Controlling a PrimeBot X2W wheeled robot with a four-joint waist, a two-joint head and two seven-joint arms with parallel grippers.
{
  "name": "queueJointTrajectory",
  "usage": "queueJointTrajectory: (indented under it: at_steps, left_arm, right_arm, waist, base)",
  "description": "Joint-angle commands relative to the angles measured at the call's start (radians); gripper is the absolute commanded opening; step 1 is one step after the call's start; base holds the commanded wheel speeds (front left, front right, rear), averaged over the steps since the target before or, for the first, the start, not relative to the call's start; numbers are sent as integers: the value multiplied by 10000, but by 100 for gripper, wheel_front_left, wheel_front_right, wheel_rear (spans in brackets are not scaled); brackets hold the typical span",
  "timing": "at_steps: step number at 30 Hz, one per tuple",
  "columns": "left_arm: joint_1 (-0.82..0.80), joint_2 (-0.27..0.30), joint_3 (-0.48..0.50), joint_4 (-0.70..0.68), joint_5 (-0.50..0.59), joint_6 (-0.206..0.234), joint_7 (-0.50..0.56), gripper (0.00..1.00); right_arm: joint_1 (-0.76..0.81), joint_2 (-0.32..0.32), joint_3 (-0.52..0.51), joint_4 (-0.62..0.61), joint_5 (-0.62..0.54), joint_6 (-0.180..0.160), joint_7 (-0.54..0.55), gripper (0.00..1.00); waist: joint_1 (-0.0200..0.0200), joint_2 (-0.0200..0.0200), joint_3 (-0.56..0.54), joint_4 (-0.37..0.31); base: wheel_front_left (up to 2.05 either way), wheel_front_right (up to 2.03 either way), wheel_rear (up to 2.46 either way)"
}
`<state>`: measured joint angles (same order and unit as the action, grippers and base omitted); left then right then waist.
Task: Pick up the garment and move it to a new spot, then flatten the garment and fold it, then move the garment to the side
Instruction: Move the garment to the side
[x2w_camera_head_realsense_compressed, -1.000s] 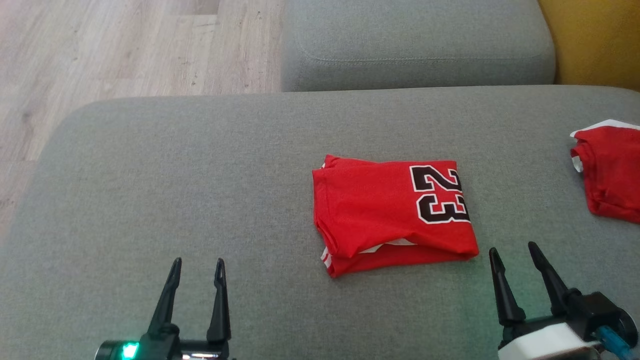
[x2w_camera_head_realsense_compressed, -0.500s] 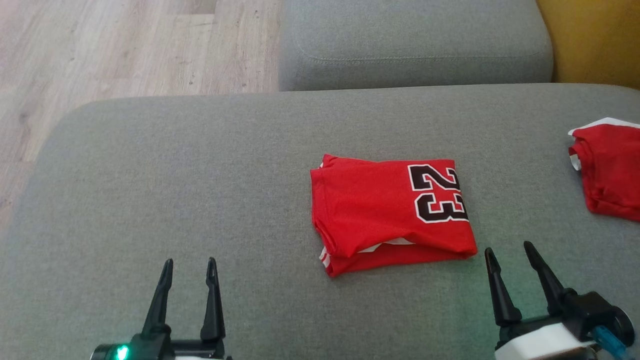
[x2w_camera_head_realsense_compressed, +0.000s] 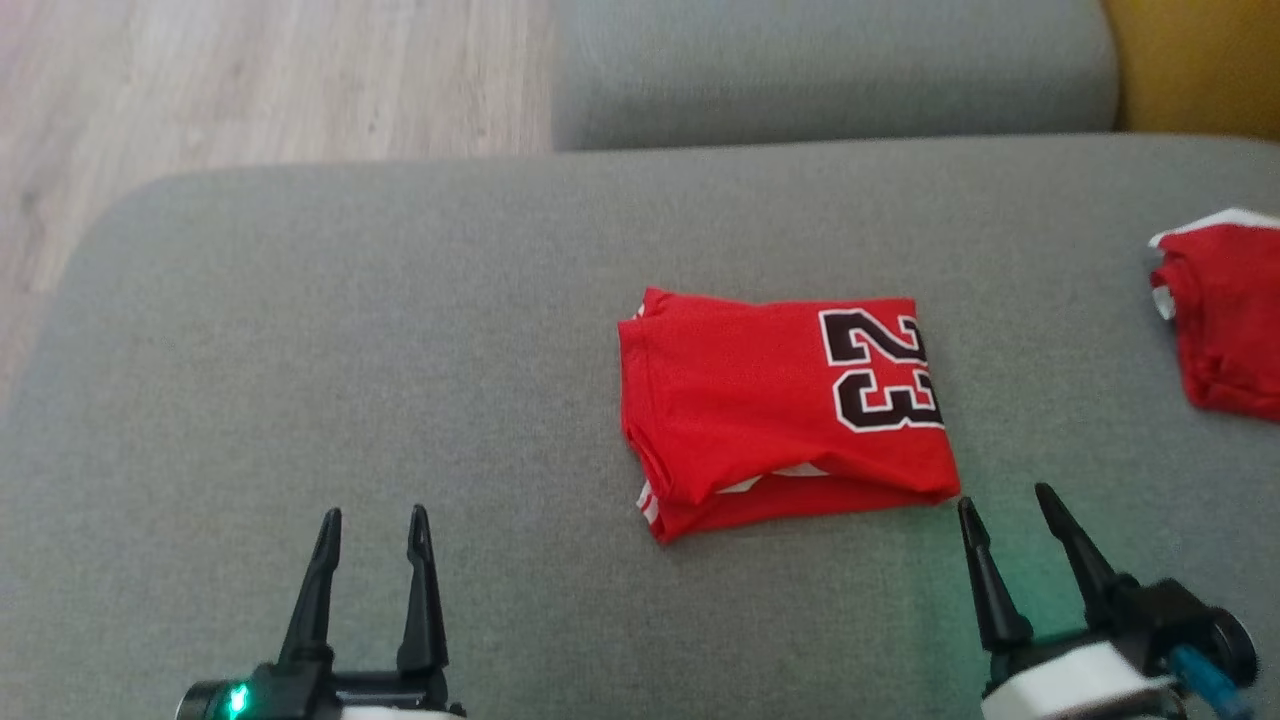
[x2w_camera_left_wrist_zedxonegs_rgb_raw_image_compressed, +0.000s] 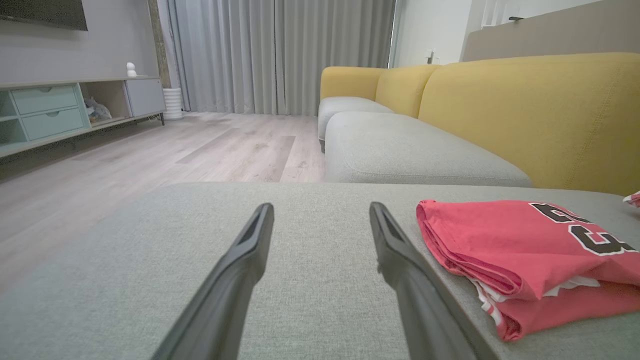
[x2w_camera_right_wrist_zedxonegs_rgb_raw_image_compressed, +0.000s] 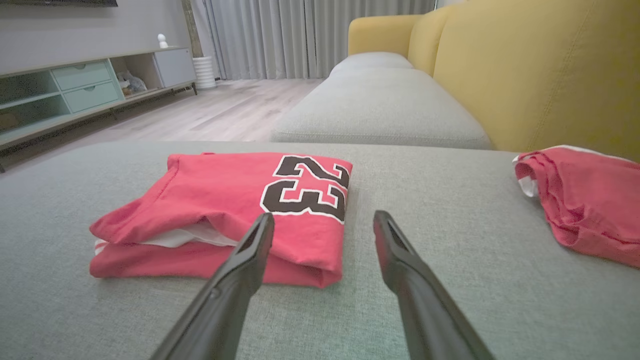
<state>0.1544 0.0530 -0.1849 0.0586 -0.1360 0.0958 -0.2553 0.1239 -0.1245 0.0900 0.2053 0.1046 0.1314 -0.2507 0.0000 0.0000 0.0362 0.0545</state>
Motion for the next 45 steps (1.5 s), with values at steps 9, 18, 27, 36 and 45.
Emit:
queueJointTrajectory:
  at_steps: [9, 18, 27, 36, 45]
  left_arm:
    - [-906, -28, 164, -721, -416, -184, -65, 100]
    - [-1306, -28, -252, -703, -129, -187, -65, 100]
    - [-1460, -28, -386, -662, -137, -90, -65, 100]
    - [-1602, -28, -418, -614, -181, -28, -65, 100]
    - [-1784, -28, -294, -692, -84, -163, -65, 100]
  right_arm:
    - [-2271, -589, 261, 1326, 989, -7, -93, 100]
    - [-4240, -1009, 815, 3480, 2350, -7, 1447, 100]
    - [-4945, -1124, 1841, 4077, 3627, -7, 2160, 100]
    - [-5064, -1589, 2698, 3477, 5261, -7, 2403, 0]
    - [-5596, -2302, 2762, 2783, 5640, -7, 1850, 0]
  waist:
    - [0, 0, 1190, 77]
    - [0, 0, 1644, 292]
    - [0, 0, 1873, 337]
    - [0, 0, 2079, -24]
    - [0, 0, 2507, -859]
  base:
    - [0, 0, 0]
    - [0, 0, 0]
    - [0, 0, 0]
    - [0, 0, 0]
    - [0, 0, 0]
